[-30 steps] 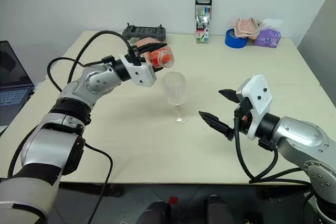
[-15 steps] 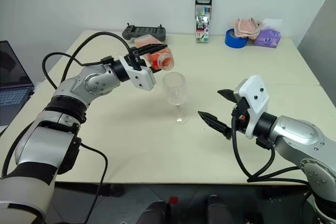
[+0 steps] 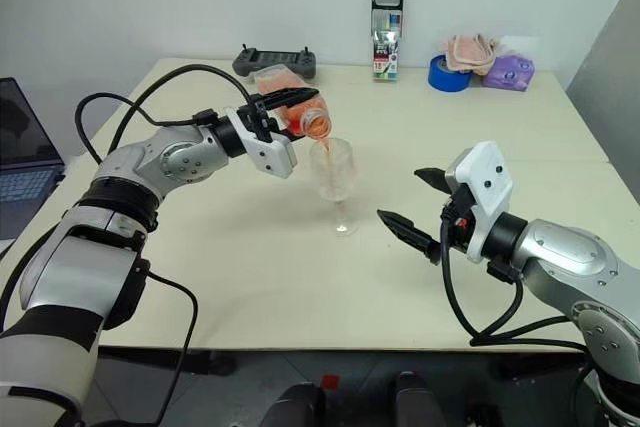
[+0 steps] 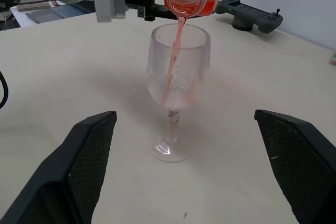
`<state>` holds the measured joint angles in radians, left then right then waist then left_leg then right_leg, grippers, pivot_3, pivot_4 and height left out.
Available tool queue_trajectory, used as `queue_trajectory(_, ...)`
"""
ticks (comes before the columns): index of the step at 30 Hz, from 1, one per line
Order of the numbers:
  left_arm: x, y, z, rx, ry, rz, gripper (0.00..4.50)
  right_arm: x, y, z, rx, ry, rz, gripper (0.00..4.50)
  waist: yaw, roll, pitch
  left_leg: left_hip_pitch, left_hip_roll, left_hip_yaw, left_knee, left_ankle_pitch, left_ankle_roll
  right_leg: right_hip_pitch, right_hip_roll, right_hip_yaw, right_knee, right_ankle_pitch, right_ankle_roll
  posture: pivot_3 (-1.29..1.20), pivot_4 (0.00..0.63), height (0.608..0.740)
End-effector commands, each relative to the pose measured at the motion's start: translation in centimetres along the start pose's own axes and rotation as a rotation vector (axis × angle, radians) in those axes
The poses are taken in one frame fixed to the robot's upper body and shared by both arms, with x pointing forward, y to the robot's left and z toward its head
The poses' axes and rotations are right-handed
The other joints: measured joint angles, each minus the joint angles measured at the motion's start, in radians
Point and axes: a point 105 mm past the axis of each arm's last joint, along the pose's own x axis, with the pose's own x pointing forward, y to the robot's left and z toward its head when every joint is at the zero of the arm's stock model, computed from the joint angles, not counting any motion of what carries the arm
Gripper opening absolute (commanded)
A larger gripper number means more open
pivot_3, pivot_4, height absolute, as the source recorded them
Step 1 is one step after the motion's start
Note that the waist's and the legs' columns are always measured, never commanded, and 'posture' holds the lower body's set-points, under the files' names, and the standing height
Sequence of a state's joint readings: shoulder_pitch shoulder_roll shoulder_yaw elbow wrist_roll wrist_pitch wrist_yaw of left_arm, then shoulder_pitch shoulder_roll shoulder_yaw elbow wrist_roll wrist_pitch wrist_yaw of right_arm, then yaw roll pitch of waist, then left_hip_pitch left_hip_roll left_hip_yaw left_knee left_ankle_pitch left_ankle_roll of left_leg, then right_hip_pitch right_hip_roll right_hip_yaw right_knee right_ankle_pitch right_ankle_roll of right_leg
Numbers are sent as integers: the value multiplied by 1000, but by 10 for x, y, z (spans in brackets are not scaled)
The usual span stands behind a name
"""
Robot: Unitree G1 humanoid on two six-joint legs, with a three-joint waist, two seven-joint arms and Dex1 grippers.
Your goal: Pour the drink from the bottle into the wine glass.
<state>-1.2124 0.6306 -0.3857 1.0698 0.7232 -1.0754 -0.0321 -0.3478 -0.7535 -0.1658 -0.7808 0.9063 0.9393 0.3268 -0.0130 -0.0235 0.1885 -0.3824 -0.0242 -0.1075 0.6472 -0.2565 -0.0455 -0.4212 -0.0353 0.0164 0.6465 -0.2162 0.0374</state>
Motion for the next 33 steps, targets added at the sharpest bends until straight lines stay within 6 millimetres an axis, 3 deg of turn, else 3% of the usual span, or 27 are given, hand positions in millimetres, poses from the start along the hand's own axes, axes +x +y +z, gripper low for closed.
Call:
queue_trajectory(1, 3, 24, 1, 47, -15, 60, 1797, 0, 1, 10, -35, -42, 3, 4500, -1, 0, 0, 0, 0, 0, 0, 0, 0, 0, 0, 0, 0, 0, 0, 0, 150, 740)
queue_trajectory(33, 0, 26, -2, 99, -3, 41, 1796, 6, 2, 12, -58, -63, 14, 4500, -11, 0, 0, 0, 0, 0, 0, 0, 0, 0, 0, 0, 1, 1, -1, 0, 150, 740)
